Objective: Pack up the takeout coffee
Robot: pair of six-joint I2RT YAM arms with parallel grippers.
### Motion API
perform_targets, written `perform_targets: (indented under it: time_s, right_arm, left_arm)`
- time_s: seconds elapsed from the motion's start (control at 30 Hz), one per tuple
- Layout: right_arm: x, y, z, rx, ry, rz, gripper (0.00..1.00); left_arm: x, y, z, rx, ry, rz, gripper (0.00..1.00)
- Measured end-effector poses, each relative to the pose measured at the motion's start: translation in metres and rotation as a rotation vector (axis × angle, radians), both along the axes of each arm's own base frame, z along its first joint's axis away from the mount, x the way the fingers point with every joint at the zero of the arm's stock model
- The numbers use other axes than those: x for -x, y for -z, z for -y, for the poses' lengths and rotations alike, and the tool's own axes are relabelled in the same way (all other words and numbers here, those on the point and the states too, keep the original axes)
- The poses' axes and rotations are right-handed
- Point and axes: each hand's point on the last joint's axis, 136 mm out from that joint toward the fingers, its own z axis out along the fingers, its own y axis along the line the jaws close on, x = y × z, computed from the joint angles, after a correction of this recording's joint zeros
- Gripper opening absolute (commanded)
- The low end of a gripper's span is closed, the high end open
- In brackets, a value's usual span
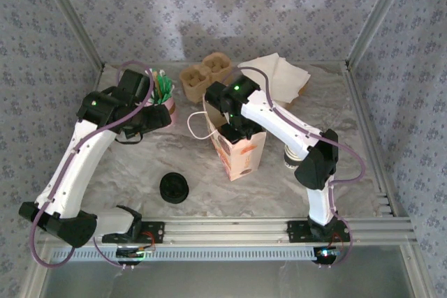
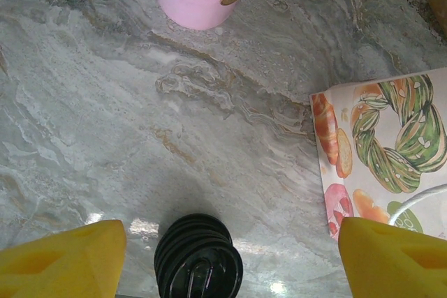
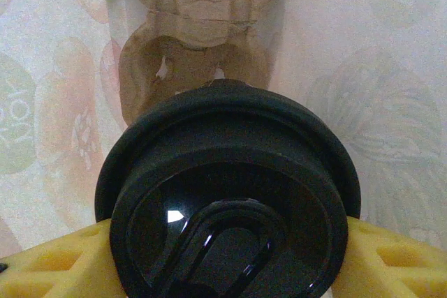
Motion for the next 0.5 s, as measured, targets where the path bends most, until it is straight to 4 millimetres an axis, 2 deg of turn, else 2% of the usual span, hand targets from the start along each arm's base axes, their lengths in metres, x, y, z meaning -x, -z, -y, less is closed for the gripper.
perform_targets:
  time_s: [0.5]
  right_arm:
    - [0.0003, 0.0006, 0.0003, 0.002, 0.000, -0.002, 0.66]
  left_arm:
    - [-0.0003, -0.0002, -0.0005, -0.006, 0.005, 0.002, 0.91]
